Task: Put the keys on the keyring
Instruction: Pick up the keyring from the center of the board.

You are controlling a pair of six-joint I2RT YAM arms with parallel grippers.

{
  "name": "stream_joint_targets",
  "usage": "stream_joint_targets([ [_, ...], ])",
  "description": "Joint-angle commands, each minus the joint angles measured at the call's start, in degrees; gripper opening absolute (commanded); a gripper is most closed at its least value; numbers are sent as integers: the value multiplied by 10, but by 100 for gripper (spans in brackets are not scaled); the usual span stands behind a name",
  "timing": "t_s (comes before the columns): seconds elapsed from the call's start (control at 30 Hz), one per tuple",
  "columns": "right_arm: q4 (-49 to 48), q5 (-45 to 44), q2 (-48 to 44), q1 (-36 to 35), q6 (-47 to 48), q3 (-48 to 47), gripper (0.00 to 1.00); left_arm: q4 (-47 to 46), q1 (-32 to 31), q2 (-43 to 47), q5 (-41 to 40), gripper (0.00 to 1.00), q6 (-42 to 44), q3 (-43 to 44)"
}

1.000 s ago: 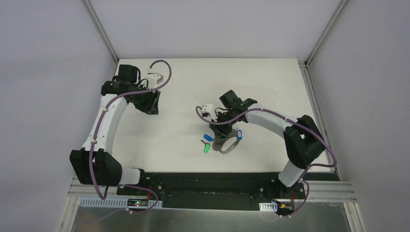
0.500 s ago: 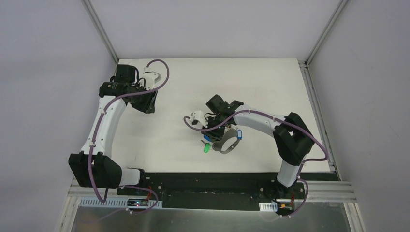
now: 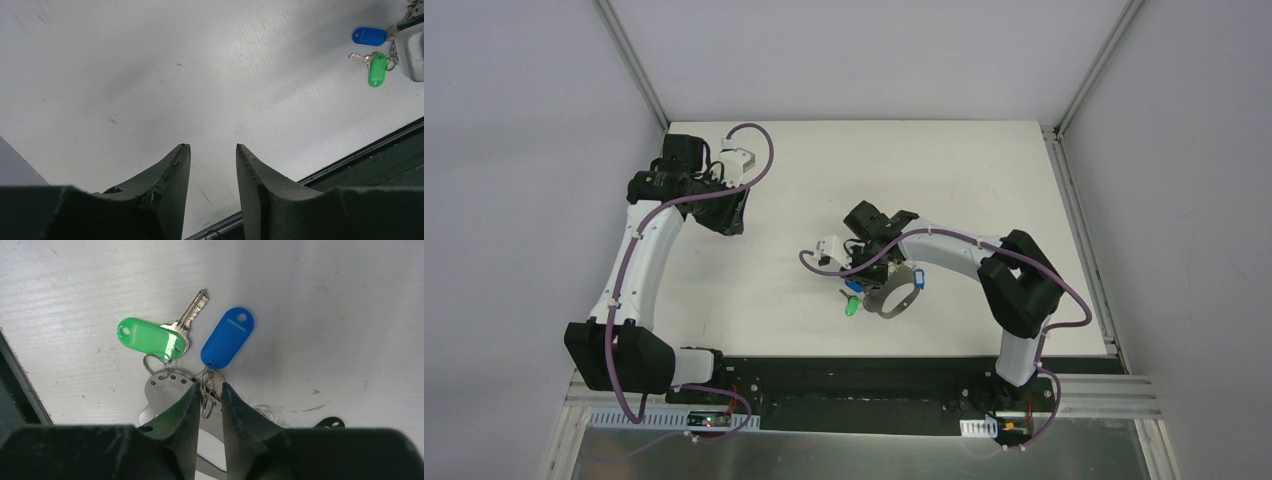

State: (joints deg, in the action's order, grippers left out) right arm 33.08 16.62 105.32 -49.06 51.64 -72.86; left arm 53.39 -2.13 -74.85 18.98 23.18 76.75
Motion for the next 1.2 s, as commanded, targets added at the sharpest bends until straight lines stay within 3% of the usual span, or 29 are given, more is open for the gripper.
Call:
stream_joint_targets([
  [0.0,17,-15,7,-4,13,-19,24,13,6,12,-2,40,-4,13],
  [0.43,31,8,9,-2,2,-39,1,17,7,14,-2,40,-3,14],
  [0.6,34,56,-9,19,-10,-49,0,20,6,12,19,40,16,12],
  [0.77,39,128,-55,54,-14,-46,0,13,7,15,99,40,51,0],
  [0.97,31,215,-141,91,-3,-15,0,-76,-3,40,240,39,82,-50],
  [1.17,41,277,-222,114,15,1,0,-122,-104,35,305,38,171,-49],
])
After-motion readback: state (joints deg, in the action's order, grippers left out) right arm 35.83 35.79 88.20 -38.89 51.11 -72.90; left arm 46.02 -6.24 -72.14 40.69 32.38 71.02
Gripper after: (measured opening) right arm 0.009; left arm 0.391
